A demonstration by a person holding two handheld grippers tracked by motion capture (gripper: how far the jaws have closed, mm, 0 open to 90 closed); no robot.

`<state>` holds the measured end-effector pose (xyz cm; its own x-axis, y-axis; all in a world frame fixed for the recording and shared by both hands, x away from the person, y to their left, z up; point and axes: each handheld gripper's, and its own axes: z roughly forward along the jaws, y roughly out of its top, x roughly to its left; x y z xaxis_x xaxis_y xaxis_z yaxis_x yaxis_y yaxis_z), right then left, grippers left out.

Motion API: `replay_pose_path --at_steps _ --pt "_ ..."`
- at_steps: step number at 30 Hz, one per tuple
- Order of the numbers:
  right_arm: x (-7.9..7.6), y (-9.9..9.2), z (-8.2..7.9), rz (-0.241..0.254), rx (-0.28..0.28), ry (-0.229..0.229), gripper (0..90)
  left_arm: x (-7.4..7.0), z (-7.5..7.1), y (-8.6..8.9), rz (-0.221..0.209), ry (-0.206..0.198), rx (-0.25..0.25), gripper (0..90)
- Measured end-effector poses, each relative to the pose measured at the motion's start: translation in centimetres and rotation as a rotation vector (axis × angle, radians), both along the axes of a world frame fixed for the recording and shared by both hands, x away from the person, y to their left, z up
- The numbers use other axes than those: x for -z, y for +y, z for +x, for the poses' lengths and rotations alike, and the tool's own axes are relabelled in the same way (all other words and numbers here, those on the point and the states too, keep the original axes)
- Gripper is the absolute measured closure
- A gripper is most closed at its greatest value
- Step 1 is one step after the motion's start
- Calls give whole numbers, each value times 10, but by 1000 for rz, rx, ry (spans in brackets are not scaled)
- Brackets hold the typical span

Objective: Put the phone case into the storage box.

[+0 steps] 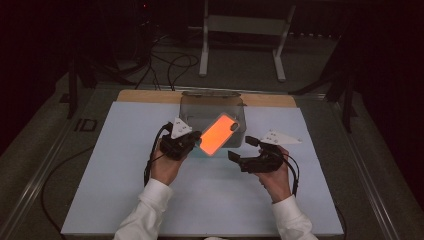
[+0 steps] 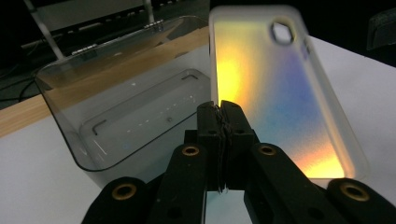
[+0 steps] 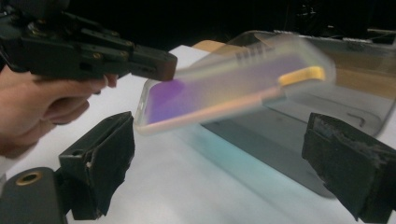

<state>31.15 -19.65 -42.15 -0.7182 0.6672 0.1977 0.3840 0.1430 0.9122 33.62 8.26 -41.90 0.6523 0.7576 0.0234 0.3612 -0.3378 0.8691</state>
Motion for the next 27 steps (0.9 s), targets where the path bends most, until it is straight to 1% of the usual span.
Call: replay_pose_path --at_steps 3,5,6,7,11,12,14,17,19,20,22,23,27 --pt "-1 7 3 -4 -12 13 97 0 -1 1 7 -3 -3 889" --pt "0 11 6 -12 -22 36 102 1 -1 1 26 -6 -14 892" --pt "2 12 7 -18 -19 38 102 2 -1 1 30 -3 -18 892" --pt "3 13 8 -17 -18 50 102 2 0 1 29 -5 -19 892" --pt "8 15 11 13 -17 99 111 2 -2 4 6 -28 -41 893" --pt "8 16 12 17 -17 107 112 1 -3 4 0 -29 -42 893" --pt "10 18 15 32 -17 127 127 1 -5 5 -2 -43 -48 893" --pt "11 22 19 69 -16 159 145 1 -8 5 -10 -48 -46 892" --pt "11 25 21 82 -6 167 160 1 -10 5 -15 -54 -47 892" --pt "10 26 22 95 -9 176 166 1 -11 4 -16 -58 -45 893" --pt "10 27 23 102 -9 182 174 2 -13 3 -22 -62 -46 892" --pt "8 29 25 111 7 193 203 2 -14 3 -26 -66 -49 892" --pt "7 32 29 135 36 222 278 2 -17 0 -35 -75 -54 892"
